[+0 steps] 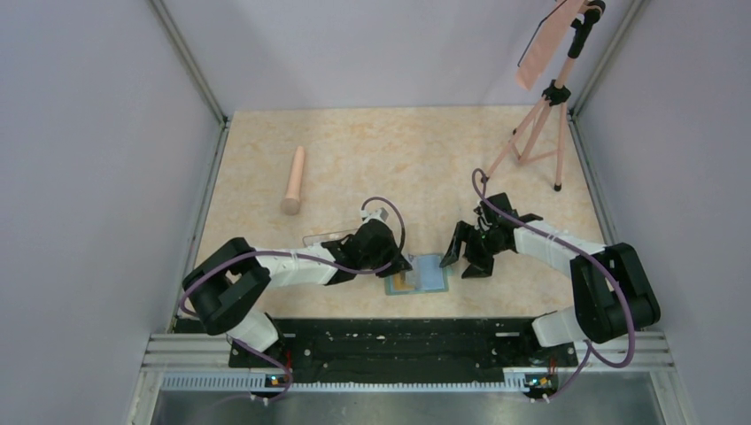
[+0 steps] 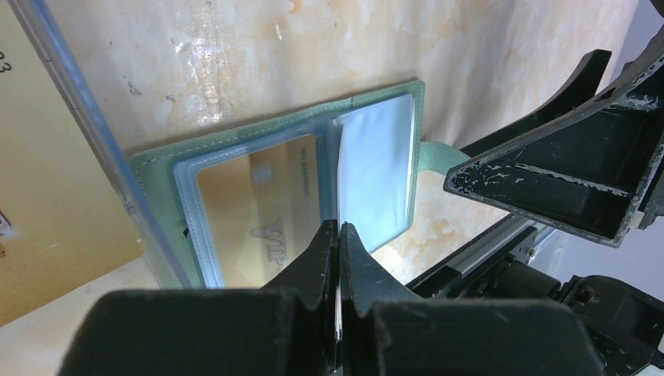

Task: Put the credit cards into the card holder
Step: Insert the credit card into the card holder.

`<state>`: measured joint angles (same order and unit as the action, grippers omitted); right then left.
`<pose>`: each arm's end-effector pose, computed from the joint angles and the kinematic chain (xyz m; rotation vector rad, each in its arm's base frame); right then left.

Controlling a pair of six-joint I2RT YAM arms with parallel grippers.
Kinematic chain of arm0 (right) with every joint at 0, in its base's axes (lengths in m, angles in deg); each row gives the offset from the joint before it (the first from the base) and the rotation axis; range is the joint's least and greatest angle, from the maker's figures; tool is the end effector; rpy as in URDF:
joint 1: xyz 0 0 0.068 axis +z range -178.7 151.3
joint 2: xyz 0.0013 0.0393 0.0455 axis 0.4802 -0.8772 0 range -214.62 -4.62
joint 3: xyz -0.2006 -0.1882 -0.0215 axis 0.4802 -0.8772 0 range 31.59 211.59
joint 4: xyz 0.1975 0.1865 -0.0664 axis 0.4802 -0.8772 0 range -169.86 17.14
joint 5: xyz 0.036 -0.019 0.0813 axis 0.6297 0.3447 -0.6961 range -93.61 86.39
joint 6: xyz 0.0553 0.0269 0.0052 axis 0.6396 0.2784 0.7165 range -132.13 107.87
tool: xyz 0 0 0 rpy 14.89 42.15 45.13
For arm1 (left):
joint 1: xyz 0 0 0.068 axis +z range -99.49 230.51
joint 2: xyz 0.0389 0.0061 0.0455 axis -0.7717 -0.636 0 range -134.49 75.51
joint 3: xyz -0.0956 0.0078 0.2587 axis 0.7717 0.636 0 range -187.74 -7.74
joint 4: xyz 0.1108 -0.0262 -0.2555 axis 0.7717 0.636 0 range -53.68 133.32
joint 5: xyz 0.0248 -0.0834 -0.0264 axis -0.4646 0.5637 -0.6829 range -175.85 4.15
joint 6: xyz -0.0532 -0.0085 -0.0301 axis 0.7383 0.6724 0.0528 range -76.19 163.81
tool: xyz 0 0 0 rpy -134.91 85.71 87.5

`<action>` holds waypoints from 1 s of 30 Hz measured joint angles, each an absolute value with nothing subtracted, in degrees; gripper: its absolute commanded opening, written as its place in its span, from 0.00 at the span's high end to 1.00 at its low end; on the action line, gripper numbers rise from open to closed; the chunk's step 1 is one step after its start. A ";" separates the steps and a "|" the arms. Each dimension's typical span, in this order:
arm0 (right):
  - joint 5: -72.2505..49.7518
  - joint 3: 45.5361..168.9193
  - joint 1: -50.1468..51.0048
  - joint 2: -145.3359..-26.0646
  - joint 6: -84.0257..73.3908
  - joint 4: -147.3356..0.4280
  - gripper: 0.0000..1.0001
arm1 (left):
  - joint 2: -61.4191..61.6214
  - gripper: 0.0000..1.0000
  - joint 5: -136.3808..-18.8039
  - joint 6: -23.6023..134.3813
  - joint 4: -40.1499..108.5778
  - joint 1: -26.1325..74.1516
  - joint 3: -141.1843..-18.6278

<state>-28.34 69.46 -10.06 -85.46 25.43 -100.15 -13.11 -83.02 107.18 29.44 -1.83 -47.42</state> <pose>0.2317 0.0986 0.1315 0.3720 2.9123 0.8076 0.1950 -0.2563 0.1400 -0.2179 2.5486 -0.9964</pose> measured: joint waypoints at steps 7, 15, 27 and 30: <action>-28.30 69.44 -10.06 -85.46 25.39 -100.17 0.30 | -13.18 1.00 -82.43 107.14 29.12 -1.89 -47.51; -28.34 69.42 -10.06 -85.46 25.39 -100.15 0.30 | -15.97 1.00 -81.47 107.03 29.03 -2.46 -49.73; -30.46 67.52 -10.11 -84.41 25.58 -98.09 0.31 | -17.59 1.00 -80.12 108.30 25.36 -2.81 -49.34; -31.14 66.49 -10.11 -83.73 25.84 -97.17 0.33 | -17.59 1.00 -80.53 109.65 23.30 -2.83 -47.75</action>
